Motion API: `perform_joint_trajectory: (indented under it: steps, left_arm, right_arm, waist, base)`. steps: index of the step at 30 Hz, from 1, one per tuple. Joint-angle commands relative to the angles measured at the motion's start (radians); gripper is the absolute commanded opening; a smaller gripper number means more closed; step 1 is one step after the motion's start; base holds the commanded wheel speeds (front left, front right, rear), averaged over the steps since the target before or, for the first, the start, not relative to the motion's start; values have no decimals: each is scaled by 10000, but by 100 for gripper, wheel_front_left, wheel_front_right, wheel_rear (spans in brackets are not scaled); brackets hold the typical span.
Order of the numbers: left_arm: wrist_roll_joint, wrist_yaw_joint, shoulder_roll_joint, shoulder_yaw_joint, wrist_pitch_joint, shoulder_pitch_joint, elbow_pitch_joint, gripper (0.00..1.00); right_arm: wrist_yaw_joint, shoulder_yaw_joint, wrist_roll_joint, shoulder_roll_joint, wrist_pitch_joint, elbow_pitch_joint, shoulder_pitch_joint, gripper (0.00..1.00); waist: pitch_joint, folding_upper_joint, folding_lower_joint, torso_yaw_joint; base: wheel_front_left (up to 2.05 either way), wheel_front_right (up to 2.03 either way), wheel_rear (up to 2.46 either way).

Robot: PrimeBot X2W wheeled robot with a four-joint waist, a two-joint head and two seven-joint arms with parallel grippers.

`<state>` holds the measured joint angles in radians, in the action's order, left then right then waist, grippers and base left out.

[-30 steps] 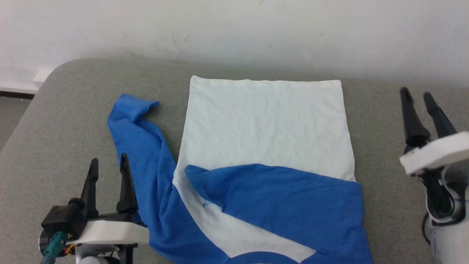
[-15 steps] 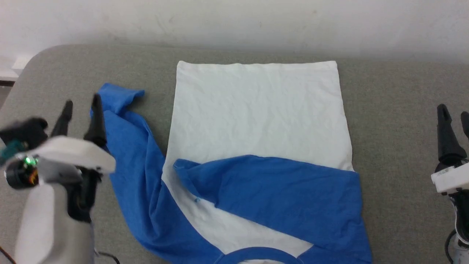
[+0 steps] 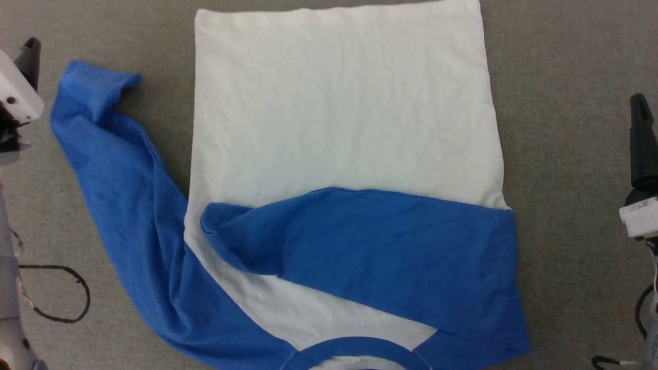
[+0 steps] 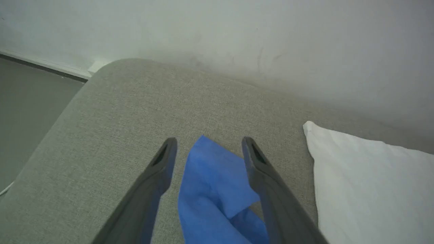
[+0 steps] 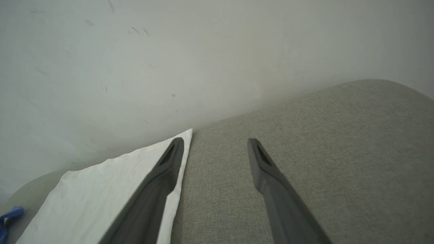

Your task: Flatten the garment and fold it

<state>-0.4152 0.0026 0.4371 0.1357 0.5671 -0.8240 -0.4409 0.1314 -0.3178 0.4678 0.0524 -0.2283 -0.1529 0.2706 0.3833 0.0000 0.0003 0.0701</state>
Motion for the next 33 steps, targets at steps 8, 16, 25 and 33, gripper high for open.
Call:
perform_joint_trajectory:
  steps: [8,16,25,33]
  left_arm:
    - [106,506,713,-370,2723,-924,-477,100]
    - [-65,1038,727,-473,4644,-441,-568,100]
    - [-311,1144,722,99,3176,-144,-158,0]
    - [-1344,1611,234,1929,321,-362,-458,0]
  right_arm:
    - [-7,-6,27,-21,-57,-488,303,100]
    - [-7,93,90,-22,-58,-672,371,100]
    - [-7,192,91,-22,-6,-555,408,100]
    - [-7,446,172,-22,282,-5,232,100]
  waist:
    - [1903,0,-3,-554]
    - [2079,0,-3,-473]
    - [1843,0,-3,-462]
    - [839,0,-3,-357]
  base:
    - [0,0,0]
    - [0,0,0]
    - [0,0,0]
    - [0,0,0]
